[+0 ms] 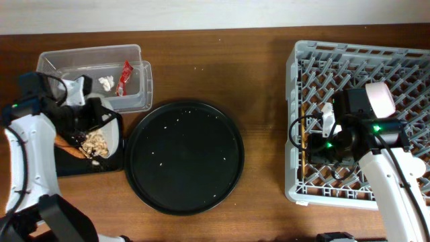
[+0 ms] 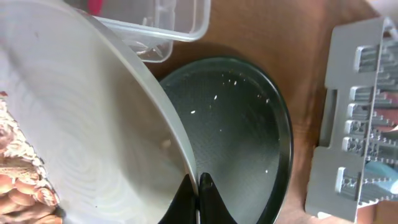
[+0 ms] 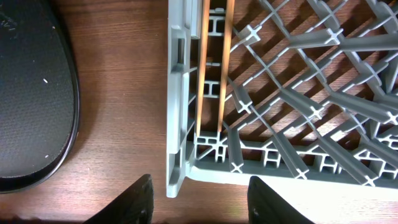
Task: Sort waste into correct bins and load items into the dishwasher rack
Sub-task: 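Tip the plate over the black tray to dump the food scraps, then set the empty white plate back on the round tray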
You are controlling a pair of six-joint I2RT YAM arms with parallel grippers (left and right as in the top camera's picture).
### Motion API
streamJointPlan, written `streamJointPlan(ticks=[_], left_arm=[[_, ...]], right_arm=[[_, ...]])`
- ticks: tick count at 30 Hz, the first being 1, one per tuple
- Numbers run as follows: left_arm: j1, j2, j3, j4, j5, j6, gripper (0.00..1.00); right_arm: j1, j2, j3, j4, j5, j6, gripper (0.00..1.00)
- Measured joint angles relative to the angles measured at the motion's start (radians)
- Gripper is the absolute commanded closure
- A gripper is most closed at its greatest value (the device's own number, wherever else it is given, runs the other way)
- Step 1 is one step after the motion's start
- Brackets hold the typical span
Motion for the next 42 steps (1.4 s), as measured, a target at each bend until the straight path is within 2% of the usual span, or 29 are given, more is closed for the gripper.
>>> streamJointPlan(ticks=[3,6,10,15,24,26,27,34,37,41,42], left_arm=[[0.064,0.0,0.0,-0.032,0.039,0.007,1.0],[0.147,0.0,0.0,-0.055,0.14,0.034,1.0],[0.191,0.0,0.0,-0.054,0.249,0.09,1.0],[0.197,0.0,0.0,-0.023,0.283,0.088,1.0],[0.217,0.016,0.002,-0.062,0.296,0.088,1.0],[0.227,0.031,0.001,-0.099,0.36,0.145,1.0],[0.228,0.035,0.001,-0.074,0.349,0.123,1.0],[0.224,0.042,0.002,-0.166,0.406,0.203,1.0],[0.148,0.023,0.002,-0.223,0.402,0.22,1.0],[-0.122,-0.061,0.003,-0.232,0.314,0.212,1.0],[-0.228,-0.063,0.003,-0.228,0.262,0.199,1.0]], right_arm=[[0.0,0.0,0.0,-0.002,0.0,0.0,0.52],[0.0,0.0,0.0,-0.009,0.0,0.0,0.52],[0.0,0.0,0.0,-0.013,0.0,0.0,0.52],[0.0,0.0,0.0,-0.021,0.0,0.0,0.52],[0.0,0.0,0.0,-0.023,0.0,0.0,0.52],[0.0,0.0,0.0,-0.024,0.0,0.0,0.52],[0.0,0.0,0.0,-0.024,0.0,0.0,0.52],[0.0,0.0,0.0,-0.024,0.0,0.0,0.52],[0.0,0.0,0.0,-0.024,0.0,0.0,0.52],[0.0,0.001,0.0,-0.024,0.0,0.0,0.52],[0.0,0.001,0.0,-0.024,0.0,0.001,0.52]])
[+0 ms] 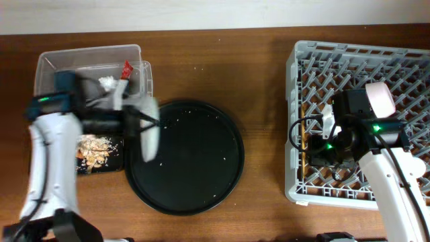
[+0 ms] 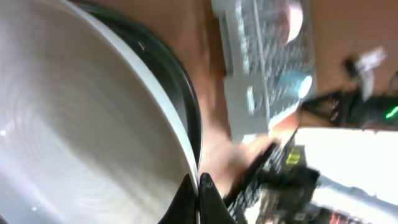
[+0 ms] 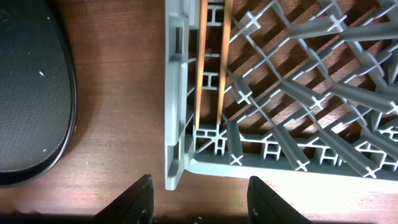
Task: Sort waste into correct bins and load items into the dishwasher rack
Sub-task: 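Set the empty white plate back on the round tray, then grasp the white plate with the right gripper and place it in the rack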
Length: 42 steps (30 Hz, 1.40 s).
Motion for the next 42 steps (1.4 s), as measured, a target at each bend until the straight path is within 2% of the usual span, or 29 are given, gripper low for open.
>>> streamJointPlan(ticks=[2,6,9,10,11,12,15,16,17,19,21,22,24,27,33,35,37,38,39,42], left_arm=[[-0.212,0.0,0.001,0.045,-0.138,-0.063,1.0],[-0.574,0.053,0.001,0.159,-0.472,-0.261,1.0],[-0.696,0.162,0.001,0.207,-0.547,-0.312,0.99],[-0.733,0.21,0.001,0.216,-0.561,-0.321,0.85],[-0.764,0.253,0.001,0.22,-0.571,-0.323,0.65],[-0.769,0.26,0.001,0.22,-0.573,-0.328,0.58],[-0.761,0.258,0.02,0.193,-0.608,-0.332,0.48],[-0.747,0.245,0.044,0.185,-0.633,-0.333,0.48],[-0.724,0.22,0.064,0.16,-0.655,-0.335,0.36],[-0.537,0.044,0.1,0.084,-0.711,-0.347,0.24],[-0.368,-0.063,0.103,0.027,-0.723,-0.354,0.04],[-0.249,-0.117,0.107,0.006,-0.735,-0.358,0.03],[-0.13,-0.151,0.108,-0.018,-0.737,-0.36,0.01],[0.023,-0.154,0.108,-0.042,-0.743,-0.362,0.01],[0.044,-0.153,0.109,-0.044,-0.743,-0.362,0.01],[0.044,-0.153,0.109,-0.044,-0.743,-0.362,0.01],[0.044,-0.153,0.109,-0.039,-0.743,-0.362,0.01],[0.044,-0.153,0.109,-0.04,-0.743,-0.362,0.01],[0.044,-0.153,0.109,-0.04,-0.743,-0.362,0.01],[0.044,-0.153,0.109,-0.04,-0.742,-0.362,0.01]], right_arm=[[-0.001,0.0,0.0,0.0,0.0,-0.001,0.52],[-0.001,0.0,0.0,0.0,0.0,-0.001,0.52],[-0.001,0.0,0.0,0.0,0.0,-0.001,0.52],[-0.001,0.0,0.0,0.0,0.0,-0.001,0.52],[-0.001,0.0,0.0,0.0,0.0,-0.001,0.52],[-0.001,0.0,0.0,0.0,0.0,0.0,0.51],[-0.001,0.001,0.0,0.011,0.0,-0.001,0.48],[-0.001,0.001,0.0,0.015,0.0,-0.002,0.47],[-0.001,0.001,0.0,0.019,0.0,-0.001,0.45],[0.008,0.003,0.018,0.05,-0.03,-0.002,0.39],[0.079,0.005,0.05,0.137,-0.066,-0.001,0.35],[0.13,0.005,0.056,0.169,-0.084,-0.002,0.35],[0.237,0.025,0.061,0.262,-0.094,0.015,0.35],[0.408,0.177,0.064,0.381,-0.109,0.056,0.39],[0.525,0.521,0.064,0.504,-0.135,0.167,0.46],[0.542,0.584,0.064,0.545,-0.148,0.194,0.51],[0.56,0.644,0.064,0.579,-0.154,0.22,0.61],[0.566,0.667,0.064,0.593,-0.156,0.229,0.75],[0.571,0.682,0.067,0.597,-0.153,0.239,0.95],[0.571,0.697,0.077,0.619,-0.16,0.283,0.96]])
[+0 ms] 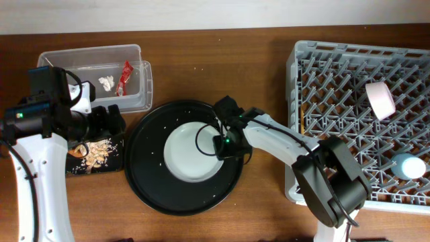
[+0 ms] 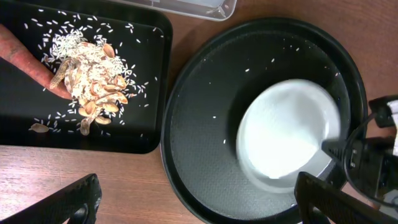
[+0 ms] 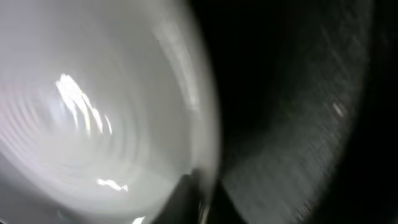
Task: Sort waste into correct bins and load items into the dishwasher rack
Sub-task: 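Grasp the white plate with the right gripper and place it in the rack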
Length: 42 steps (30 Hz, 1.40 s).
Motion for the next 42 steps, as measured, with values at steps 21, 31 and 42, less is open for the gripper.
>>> streamJointPlan(ticks=[21,31,42], left_arm=[[0.0,0.0,0.0,0.002,0.015,0.0,0.01],[0.0,0.0,0.0,0.003,0.018,0.0,0.01],[0.0,0.0,0.0,0.004,0.018,0.0,0.01]], right_arm=[[-0.546,-0.33,0.384,-0.447,1.284,-0.09,0.96],[-0.564,-0.11,0.373,-0.447,1.247,-0.082,0.96],[-0.481,-0.304,0.372,-0.549,0.875,-0.077,0.37]])
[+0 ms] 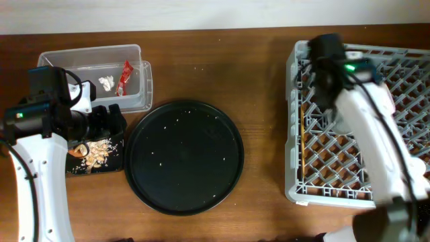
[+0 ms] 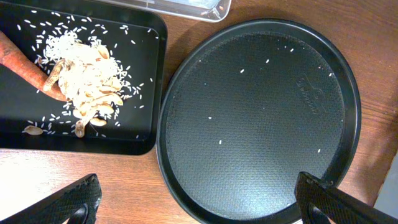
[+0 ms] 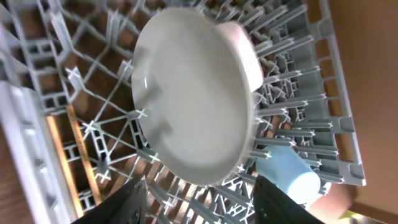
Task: Sort waste into correct bins and load items into the dishwasher rack
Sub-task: 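Grasp the white plate with the right gripper and place it in the rack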
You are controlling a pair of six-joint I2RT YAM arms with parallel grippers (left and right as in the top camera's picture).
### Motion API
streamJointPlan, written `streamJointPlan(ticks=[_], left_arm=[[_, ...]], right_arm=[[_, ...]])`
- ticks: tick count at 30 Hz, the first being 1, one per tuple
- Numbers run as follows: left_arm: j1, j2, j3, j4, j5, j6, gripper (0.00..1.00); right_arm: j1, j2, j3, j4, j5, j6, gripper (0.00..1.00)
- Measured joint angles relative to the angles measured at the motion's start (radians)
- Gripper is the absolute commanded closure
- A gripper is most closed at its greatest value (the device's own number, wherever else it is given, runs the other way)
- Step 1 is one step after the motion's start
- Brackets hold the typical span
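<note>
In the right wrist view a white bowl point(image 3: 193, 93) stands on edge among the tines of the grey dishwasher rack point(image 3: 37, 124). A pink cup point(image 3: 245, 50) sits right behind it and a pale blue cup point(image 3: 286, 177) lies off to one side. My right gripper point(image 3: 202, 205) hangs open just short of the bowl, holding nothing. The overhead view hides the bowl under my right arm point(image 1: 349, 101). My left gripper point(image 2: 199, 199) is open above the near rim of the round black tray point(image 2: 261, 124), which carries only a few rice grains.
A black rectangular tray point(image 2: 87, 81) at the left holds rice, peel scraps and a carrot point(image 2: 25, 62). Behind it stands a clear bin point(image 1: 94, 74) with a red wrapper point(image 1: 124, 75). Two orange chopsticks point(image 1: 306, 144) lie along the rack's left side.
The bowl was on the round tray with my right gripper shut on its rim. It now stands in the rack and the right gripper is open. The left arm has not moved.
My left gripper held the bowl tipped over the rectangular tray with scraps in it. Then it held the emptied bowl at the round tray. Then the bowl lay there, left gripper open, right gripper on its rim. Now it stands in the rack.
</note>
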Motion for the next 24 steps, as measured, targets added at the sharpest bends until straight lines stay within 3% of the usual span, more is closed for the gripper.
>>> streamJointPlan(ticks=[2,3,6,8,11,13,17,18,19,22,24], left_arm=[[0.0,0.0,0.0,0.004,0.017,0.0,0.01],[-0.002,0.0,0.0,0.028,0.027,0.0,0.01],[-0.063,0.0,0.0,0.109,0.034,0.002,0.01],[-0.213,0.029,0.0,0.15,0.037,0.026,0.01],[-0.34,0.122,0.005,0.032,-0.047,0.042,0.01],[-0.348,0.155,0.004,-0.051,-0.087,0.043,0.01],[-0.348,0.126,-0.022,-0.066,-0.114,0.045,0.01],[-0.348,0.088,-0.058,-0.014,-0.116,0.04,0.01],[-0.348,-0.013,-0.147,0.083,-0.119,0.023,0.01],[-0.348,-0.323,-0.391,0.286,-0.121,0.003,0.01],[-0.348,-0.515,-0.509,0.338,-0.121,-0.006,0.01]], right_arm=[[-0.09,-0.111,0.0,-0.003,-0.129,-0.004,0.28],[-0.2,-0.146,0.0,-0.003,-0.332,-0.053,0.2],[-0.311,-0.143,0.0,-0.031,-0.636,-0.192,0.08],[-0.312,-0.142,0.0,-0.082,-0.771,-0.294,0.07],[-0.311,-0.141,-0.001,-0.16,-0.823,-0.346,0.07],[-0.311,-0.143,-0.017,-0.165,-0.835,-0.352,0.07],[-0.311,-0.247,-0.245,0.002,-0.858,-0.366,0.02],[-0.311,-0.307,-0.318,0.036,-0.86,-0.369,0.01],[-0.31,-0.485,-0.46,0.077,-0.856,-0.368,0.02],[-0.31,-0.716,-0.577,0.109,-0.834,-0.361,0.02],[-0.31,-0.83,-0.6,0.095,-0.809,-0.351,0.02]])
